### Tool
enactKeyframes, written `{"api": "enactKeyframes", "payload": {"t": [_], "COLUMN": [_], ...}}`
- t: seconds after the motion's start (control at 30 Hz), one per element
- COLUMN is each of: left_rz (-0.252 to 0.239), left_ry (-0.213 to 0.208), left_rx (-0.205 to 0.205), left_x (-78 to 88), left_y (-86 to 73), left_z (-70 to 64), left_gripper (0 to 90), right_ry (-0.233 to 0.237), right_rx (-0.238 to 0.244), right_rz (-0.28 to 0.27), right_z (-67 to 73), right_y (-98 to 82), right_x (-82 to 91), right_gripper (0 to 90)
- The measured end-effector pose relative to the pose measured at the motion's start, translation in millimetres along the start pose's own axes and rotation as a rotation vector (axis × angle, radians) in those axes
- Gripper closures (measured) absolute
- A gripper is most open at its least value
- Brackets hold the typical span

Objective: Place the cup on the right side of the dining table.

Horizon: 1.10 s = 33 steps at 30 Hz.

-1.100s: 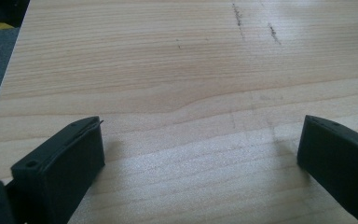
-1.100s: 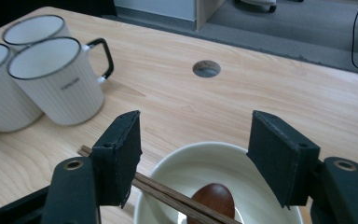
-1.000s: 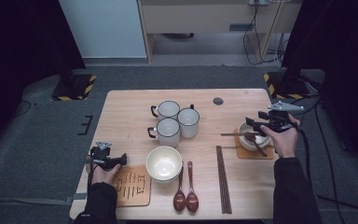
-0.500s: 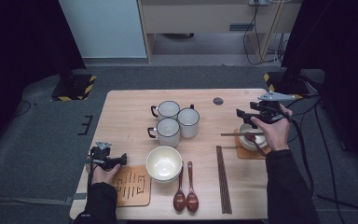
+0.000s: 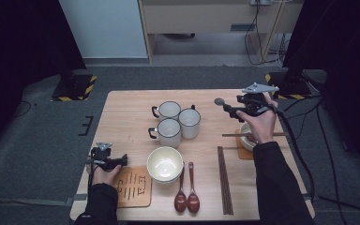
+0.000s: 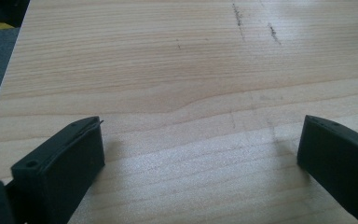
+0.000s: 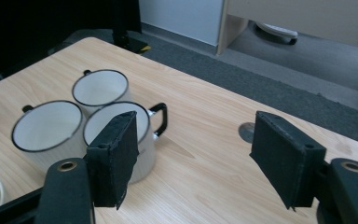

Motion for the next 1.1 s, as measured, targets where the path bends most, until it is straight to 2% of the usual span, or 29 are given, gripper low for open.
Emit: {"api": "enactKeyframes", "payload": {"t": [0.37,0.6,0.83,1.1], "left_rz": [0.0,0.0,0.0,0.0], "left_ry": [0.0,0.0,0.0,0.0], "left_rx": [0.0,0.0,0.0,0.0], "left_x": [0.0,0.0,0.0,0.0], "left_y": [0.0,0.0,0.0,0.0], "left_z": [0.0,0.0,0.0,0.0], "left_gripper": [0.0,0.0,0.0,0.0], "right_ry": [0.044,0.052,0.053,0.051], "right_rx": [0.02,0.034,0.025,0.017], "right_rz": [-0.002,0.017,0.055,0.13], "right_z": [32.9,49.3,56.5,57.4], "right_y": [20.8,24.5,19.3,7.0], "right_x": [-25.5,-46.7,-74.3,-108.2], "right_gripper": [32.0,33.5,34.8,36.7]}}
Point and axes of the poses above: each handheld gripper's, and its own axes: x roughly backward along the jaws, y roughly out of its top, z roughly to its left, the point moved 2 cm from there along -x, roughly forward along the jaws
